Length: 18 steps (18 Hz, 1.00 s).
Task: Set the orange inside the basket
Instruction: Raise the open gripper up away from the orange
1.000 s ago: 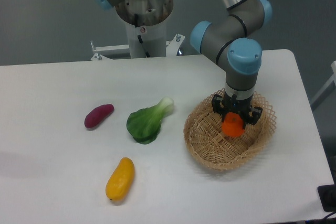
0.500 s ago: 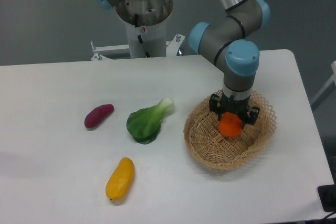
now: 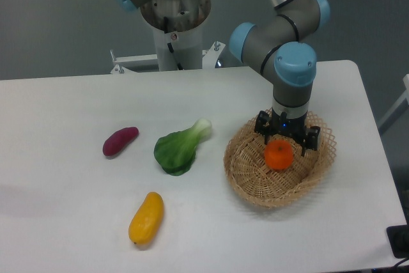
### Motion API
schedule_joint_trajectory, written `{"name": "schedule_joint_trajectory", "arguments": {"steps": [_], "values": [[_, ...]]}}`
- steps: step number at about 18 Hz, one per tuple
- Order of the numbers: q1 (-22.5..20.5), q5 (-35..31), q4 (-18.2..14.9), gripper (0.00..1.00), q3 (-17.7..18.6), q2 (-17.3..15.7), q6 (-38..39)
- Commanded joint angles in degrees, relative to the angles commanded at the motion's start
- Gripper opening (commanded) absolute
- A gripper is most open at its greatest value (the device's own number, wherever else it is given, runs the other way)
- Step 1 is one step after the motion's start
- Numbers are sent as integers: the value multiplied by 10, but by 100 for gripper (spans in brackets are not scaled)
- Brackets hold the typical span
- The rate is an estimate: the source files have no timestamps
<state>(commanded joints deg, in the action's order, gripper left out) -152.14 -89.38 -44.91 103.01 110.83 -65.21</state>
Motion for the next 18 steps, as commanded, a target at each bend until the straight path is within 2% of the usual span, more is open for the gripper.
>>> {"name": "schedule_joint_trajectory", "arguments": {"steps": [5,18], "values": [[-3,0,-2,100,-6,-7,-30],[-5,-1,-2,100,-10,-9,-36]]}}
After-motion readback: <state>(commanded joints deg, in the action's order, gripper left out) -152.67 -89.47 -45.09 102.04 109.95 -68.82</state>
